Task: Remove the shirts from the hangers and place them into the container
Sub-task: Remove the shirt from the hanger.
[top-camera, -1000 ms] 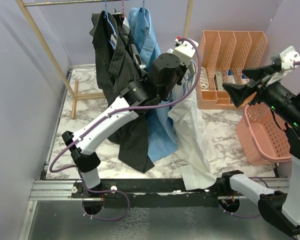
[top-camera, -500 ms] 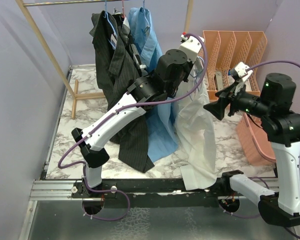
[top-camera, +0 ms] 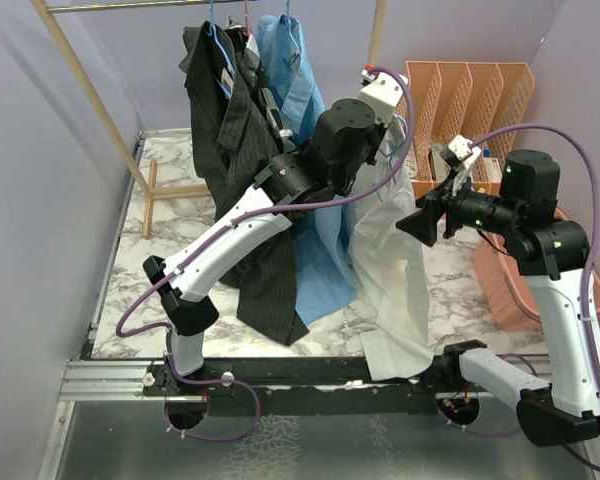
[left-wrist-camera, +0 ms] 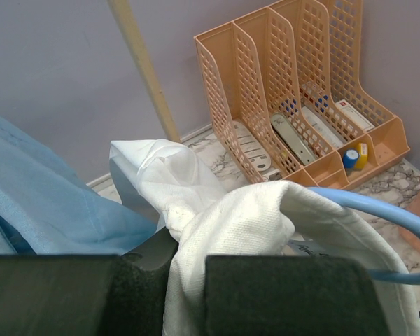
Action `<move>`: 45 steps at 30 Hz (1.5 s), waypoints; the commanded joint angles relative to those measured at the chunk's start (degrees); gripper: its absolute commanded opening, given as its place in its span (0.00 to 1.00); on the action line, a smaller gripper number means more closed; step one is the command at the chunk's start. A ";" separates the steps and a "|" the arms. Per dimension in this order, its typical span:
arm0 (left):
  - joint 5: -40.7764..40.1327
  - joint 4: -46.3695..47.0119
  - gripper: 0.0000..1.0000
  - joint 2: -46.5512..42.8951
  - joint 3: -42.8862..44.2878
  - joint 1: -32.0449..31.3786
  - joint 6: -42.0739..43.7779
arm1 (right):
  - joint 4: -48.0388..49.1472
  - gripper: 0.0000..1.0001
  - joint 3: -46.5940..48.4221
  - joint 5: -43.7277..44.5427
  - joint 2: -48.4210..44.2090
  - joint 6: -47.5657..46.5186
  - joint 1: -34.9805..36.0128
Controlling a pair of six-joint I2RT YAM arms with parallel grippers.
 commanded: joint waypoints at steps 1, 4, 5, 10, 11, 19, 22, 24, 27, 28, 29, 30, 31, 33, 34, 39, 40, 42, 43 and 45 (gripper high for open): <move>0.09 1.95 0.00 -0.64 2.29 -0.05 -1.04 | 3.23 0.65 -3.65 -1.54 0.37 1.02 -0.05; 0.16 1.93 0.00 -0.61 2.29 -0.09 -1.25 | 5.08 0.52 -5.52 -0.57 0.79 1.63 -0.07; 0.12 1.93 0.00 -0.61 2.29 -0.09 -1.25 | 5.69 0.45 -6.20 -0.58 0.82 1.88 -0.04; -0.78 1.89 0.00 -1.17 1.26 -0.04 -1.73 | 6.84 0.01 -5.83 4.56 1.73 3.96 -0.02; -0.78 2.00 0.00 -1.41 0.71 -0.09 -1.66 | 7.05 0.01 -5.13 7.29 1.57 4.64 -0.04; 1.03 4.12 0.56 -4.61 -7.50 -0.08 1.93 | 4.08 0.01 7.62 13.28 1.67 4.35 -0.07; 0.75 7.13 0.78 -8.40 -14.48 -0.09 3.81 | 0.63 0.01 14.76 12.58 3.38 4.53 -0.05; -0.44 9.27 0.85 -12.41 -20.64 -0.09 5.33 | -0.45 0.01 18.55 12.42 3.39 3.52 -0.07; -3.08 14.49 0.95 -18.87 -32.21 -0.09 7.40 | -1.62 0.01 21.13 12.23 2.85 1.88 -0.09; -3.61 16.66 0.97 -21.15 -35.19 -0.09 8.10 | -1.88 0.01 21.41 12.19 2.64 1.45 -0.03; -3.72 18.38 0.99 -23.35 -37.65 -0.09 8.64 | -2.03 0.01 21.55 12.05 2.61 1.13 -0.03; -3.65 19.92 0.99 -25.37 -39.39 -0.09 9.07 | -2.16 0.01 21.63 11.99 2.60 0.89 -0.02; -3.39 21.03 0.99 -27.11 -40.57 -0.09 9.42 | -2.25 0.01 21.67 11.79 2.60 0.68 -0.02; -2.83 21.80 0.99 -29.58 -41.29 -0.07 10.09 | -2.17 0.01 22.00 11.19 2.60 0.64 -0.02; -2.73 21.84 0.99 -30.39 -41.24 -0.02 10.49 | -2.12 0.01 22.20 10.49 2.58 0.78 -0.02; -2.17 21.59 0.99 -31.23 -40.19 -0.04 12.84 | -1.37 0.01 23.63 6.99 1.64 1.62 -0.09; -1.99 21.65 0.99 -31.06 -40.14 -0.03 13.08 | -1.28 0.01 23.85 6.50 1.39 1.77 -0.07; -1.47 21.43 0.99 -30.45 -39.80 -0.02 13.61 | -1.16 0.01 24.68 5.63 1.10 2.00 -0.03; -1.22 21.13 0.99 -30.01 -39.54 -0.01 13.80 | -1.16 0.01 25.19 5.50 1.02 2.07 -0.02; -1.13 20.59 0.99 -28.94 -38.94 -0.04 14.24 | -1.28 0.01 26.78 5.05 1.14 2.32 -0.02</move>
